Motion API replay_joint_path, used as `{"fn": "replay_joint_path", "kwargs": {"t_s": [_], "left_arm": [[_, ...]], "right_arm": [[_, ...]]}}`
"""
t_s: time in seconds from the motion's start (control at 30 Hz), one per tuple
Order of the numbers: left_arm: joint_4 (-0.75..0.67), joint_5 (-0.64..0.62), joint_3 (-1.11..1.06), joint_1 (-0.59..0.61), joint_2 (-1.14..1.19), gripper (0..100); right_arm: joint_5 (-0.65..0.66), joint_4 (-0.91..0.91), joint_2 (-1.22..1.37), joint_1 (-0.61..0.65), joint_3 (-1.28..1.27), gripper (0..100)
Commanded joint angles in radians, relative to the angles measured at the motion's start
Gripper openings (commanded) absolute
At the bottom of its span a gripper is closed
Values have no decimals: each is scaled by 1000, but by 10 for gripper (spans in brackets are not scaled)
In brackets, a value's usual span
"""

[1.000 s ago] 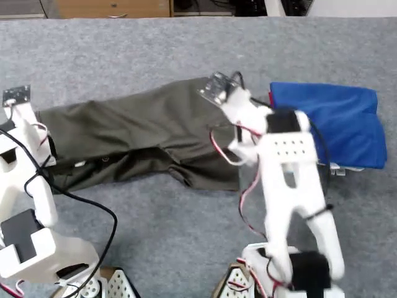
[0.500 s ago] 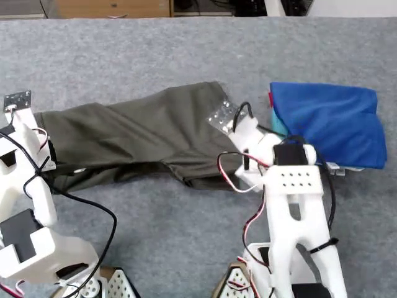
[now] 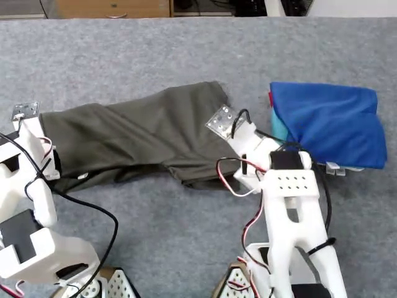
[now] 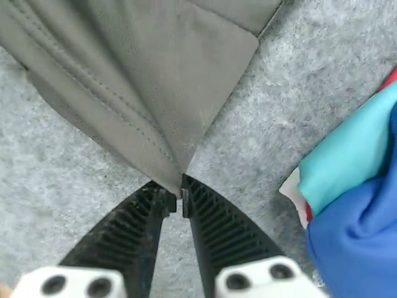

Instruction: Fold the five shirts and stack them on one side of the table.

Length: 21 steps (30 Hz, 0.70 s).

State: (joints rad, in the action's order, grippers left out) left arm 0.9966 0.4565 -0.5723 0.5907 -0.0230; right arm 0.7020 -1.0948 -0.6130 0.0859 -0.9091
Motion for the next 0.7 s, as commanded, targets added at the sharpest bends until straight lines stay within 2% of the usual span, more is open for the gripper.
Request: {"fn": "replay_joint_path", "kwargs": {"t_s": [0.0, 0.2, 0.3, 0.47, 0.53, 0.6, 0.67], "left_arm": [[-5, -31, 46, 32, -16, 21], [-5, -28, 60, 107, -16, 127], [8, -21, 64, 155, -16, 146], [199, -23, 267, 236, -16, 131], [304, -38, 416, 238, -16, 87], [397, -138, 585, 219, -7, 8], [442, -264, 713, 183, -4, 24]], "right_arm": [[64, 8, -27, -18, -1, 12], [124, -43, -31, -18, 7, 141], [153, -78, -33, -25, 25, 150], [147, -163, -33, -61, 203, 148], [110, -147, -24, -67, 303, 101], [49, -80, 1, -42, 383, 0], [12, -20, 65, 5, 440, 27]]}}
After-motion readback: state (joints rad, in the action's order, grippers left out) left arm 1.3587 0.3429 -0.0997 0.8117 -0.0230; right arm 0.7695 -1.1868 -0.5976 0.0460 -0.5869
